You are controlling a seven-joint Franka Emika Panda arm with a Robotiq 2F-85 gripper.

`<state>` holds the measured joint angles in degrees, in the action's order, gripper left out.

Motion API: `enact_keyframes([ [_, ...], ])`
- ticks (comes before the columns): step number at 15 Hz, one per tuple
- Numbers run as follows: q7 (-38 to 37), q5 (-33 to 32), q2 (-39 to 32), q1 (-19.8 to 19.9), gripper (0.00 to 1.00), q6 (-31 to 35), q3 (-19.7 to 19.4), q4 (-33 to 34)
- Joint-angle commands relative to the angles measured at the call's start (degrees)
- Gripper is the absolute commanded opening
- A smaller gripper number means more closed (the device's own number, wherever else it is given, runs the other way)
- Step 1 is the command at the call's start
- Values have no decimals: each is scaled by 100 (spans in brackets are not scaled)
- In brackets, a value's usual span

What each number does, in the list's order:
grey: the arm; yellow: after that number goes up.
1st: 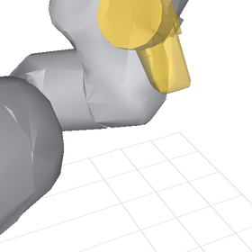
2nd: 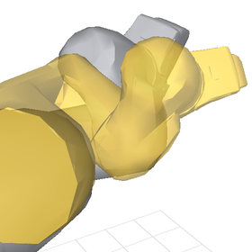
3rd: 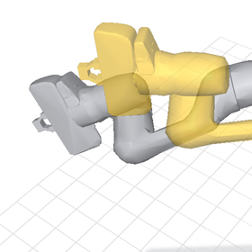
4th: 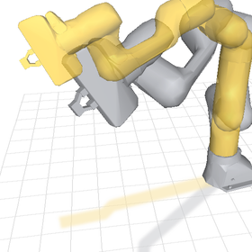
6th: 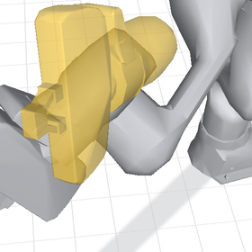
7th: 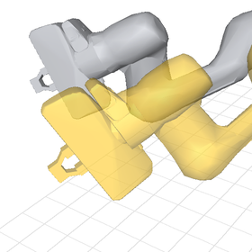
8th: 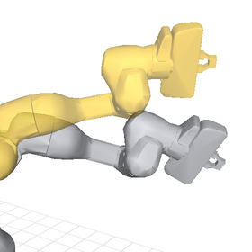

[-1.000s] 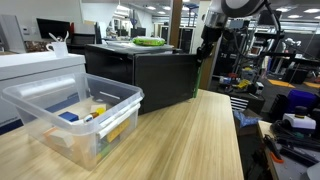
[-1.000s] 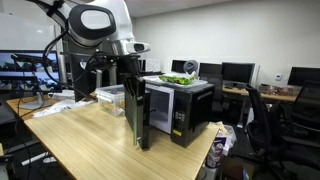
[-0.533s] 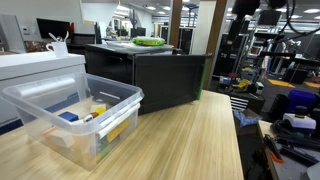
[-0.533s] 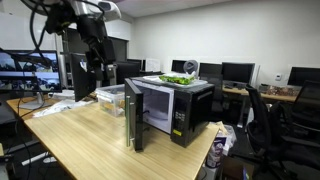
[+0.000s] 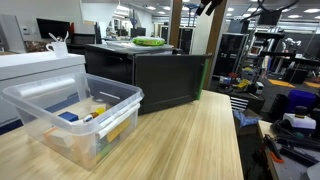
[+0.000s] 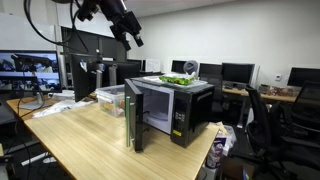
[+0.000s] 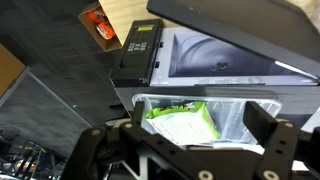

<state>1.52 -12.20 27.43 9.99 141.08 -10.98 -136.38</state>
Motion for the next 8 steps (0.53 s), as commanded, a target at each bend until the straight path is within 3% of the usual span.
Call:
enact_keyframes([
  [1,-488,-125,-1501,252,100,889,179,651],
  [3,-744,-344,-2352,364,100,1290,207,1038],
  [4,-1132,-867,-2679,487,75,1199,204,1173],
  [5,-1339,-1131,-2839,456,74,1084,141,1298],
  [8,-1276,-1569,-2581,274,51,409,-21,769],
])
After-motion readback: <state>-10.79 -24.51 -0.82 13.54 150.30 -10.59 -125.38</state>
